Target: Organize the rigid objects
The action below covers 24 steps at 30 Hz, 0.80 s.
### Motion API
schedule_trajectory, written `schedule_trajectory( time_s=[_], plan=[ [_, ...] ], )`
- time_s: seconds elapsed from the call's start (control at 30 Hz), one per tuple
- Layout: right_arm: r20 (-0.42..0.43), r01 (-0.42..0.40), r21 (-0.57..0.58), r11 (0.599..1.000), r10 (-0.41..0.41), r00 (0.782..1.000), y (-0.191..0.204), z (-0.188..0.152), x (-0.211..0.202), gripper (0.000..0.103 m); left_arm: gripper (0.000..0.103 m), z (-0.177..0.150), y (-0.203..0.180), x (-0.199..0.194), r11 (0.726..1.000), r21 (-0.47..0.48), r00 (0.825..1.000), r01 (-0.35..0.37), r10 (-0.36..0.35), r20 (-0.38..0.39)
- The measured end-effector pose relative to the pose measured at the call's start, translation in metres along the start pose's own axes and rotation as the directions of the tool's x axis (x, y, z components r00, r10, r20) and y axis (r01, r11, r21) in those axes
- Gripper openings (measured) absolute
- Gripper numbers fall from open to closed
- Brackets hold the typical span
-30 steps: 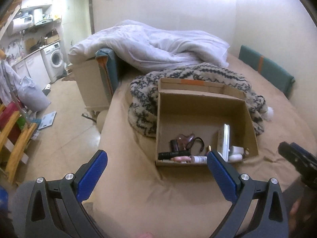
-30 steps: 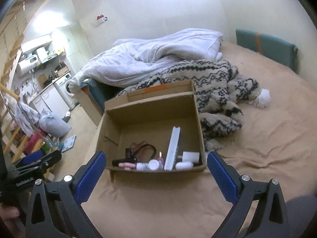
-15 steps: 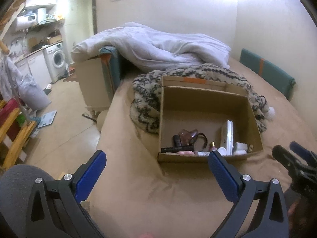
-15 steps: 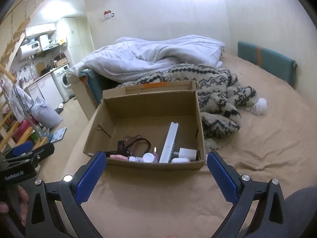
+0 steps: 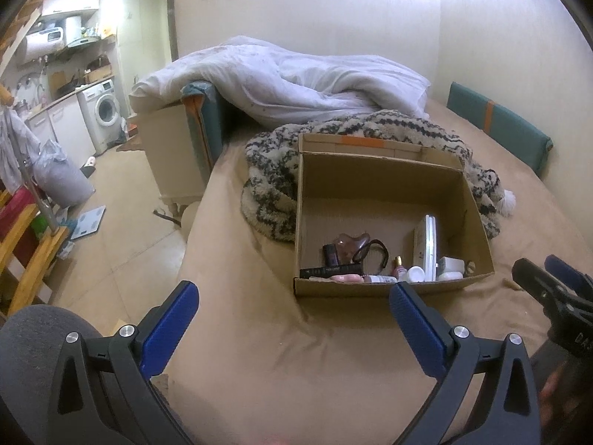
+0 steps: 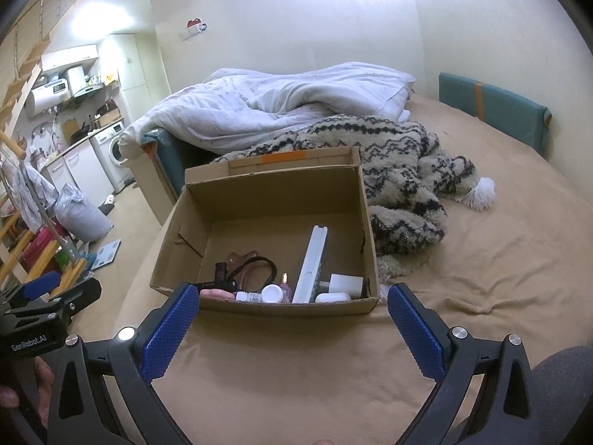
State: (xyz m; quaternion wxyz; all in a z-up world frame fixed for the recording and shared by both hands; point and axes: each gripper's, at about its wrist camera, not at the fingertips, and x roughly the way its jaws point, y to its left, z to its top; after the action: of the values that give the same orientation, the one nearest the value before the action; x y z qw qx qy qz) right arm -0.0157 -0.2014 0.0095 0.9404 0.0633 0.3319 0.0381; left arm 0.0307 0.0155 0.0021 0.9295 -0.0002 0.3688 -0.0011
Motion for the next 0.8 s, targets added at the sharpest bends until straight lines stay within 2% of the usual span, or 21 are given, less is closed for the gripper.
schedule_trajectory(
  time_s=[0.8],
  plan=[
    [-0.003, -0.001, 0.002, 1.000, 0.001, 1.000, -0.0009, 0.0004, 0.0004, 0.103, 0.103, -0.0021, 0.0020, 0.0008, 1.000, 0.006, 1.000, 0.003, -0.003, -0.002]
  ],
)
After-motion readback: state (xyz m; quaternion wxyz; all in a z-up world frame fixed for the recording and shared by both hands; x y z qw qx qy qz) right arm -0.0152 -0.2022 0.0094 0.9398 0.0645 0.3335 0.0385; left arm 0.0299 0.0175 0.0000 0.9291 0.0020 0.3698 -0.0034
